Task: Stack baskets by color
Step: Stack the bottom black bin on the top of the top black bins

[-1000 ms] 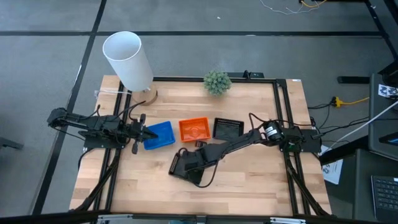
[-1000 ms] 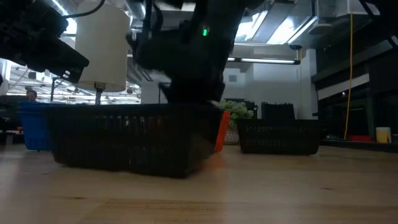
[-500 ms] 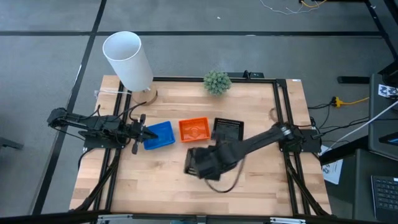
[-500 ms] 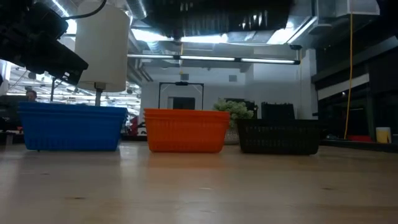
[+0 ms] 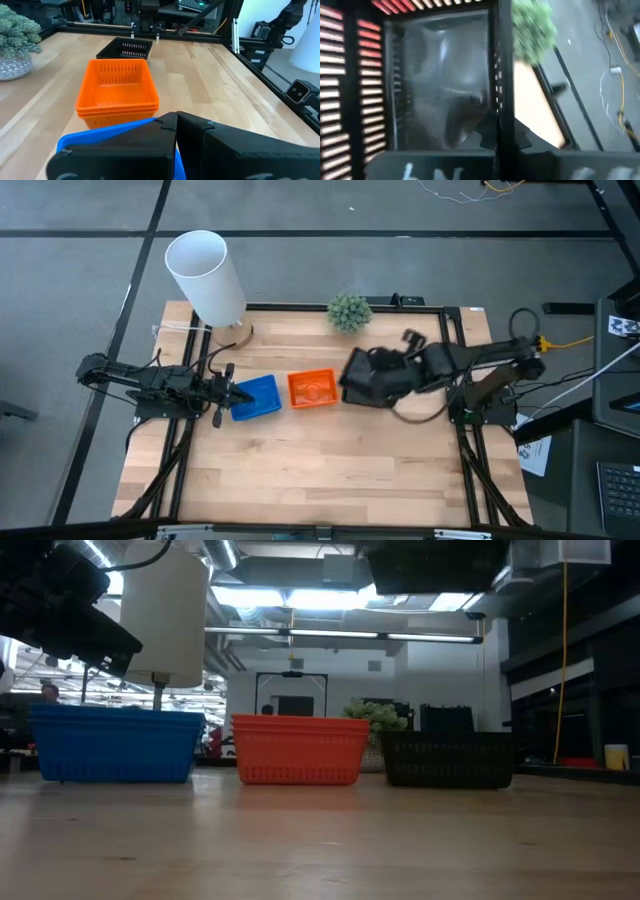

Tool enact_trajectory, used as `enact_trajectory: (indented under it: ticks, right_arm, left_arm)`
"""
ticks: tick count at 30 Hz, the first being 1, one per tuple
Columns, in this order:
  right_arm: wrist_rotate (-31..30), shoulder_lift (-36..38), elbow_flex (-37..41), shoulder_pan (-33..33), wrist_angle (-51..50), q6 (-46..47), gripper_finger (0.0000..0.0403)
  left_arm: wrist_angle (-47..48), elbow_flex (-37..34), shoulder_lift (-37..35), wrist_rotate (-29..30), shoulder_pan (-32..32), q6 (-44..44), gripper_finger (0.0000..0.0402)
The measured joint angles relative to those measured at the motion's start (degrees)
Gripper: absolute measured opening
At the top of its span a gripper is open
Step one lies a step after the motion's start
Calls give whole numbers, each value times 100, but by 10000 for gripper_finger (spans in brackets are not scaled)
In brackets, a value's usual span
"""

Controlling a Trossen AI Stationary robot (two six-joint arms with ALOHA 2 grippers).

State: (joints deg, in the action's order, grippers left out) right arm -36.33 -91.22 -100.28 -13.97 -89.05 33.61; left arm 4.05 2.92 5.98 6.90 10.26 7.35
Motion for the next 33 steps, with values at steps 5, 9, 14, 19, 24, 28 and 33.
enact_trajectory:
  ticks: [5,9,14,19,24,28,33]
  right_arm:
    - [288,830,1843,501,1342,-484,0]
    - [1064,1151,2793,961,2827,-1732,0]
    - [2096,1246,3330,1659,3418,-2838,0]
    - [2959,1235,3837,2312,3846,-3368,0]
    - [3359,1228,4192,2685,4514,-3721,0]
    - [3645,1226,4405,2837,4590,-3828,0]
    - [3707,1226,4736,2850,5076,-3840,0]
  left_arm:
    - [-5,0,0,4,0,1,0]
    - [-11,0,0,4,0,2,0]
    - [-17,0,0,4,0,1,0]
    - [-17,0,0,4,0,2,0]
    - [-17,0,0,5,0,2,0]
    - [-15,0,0,6,0,0,0]
    - [-2,0,0,6,0,0,0]
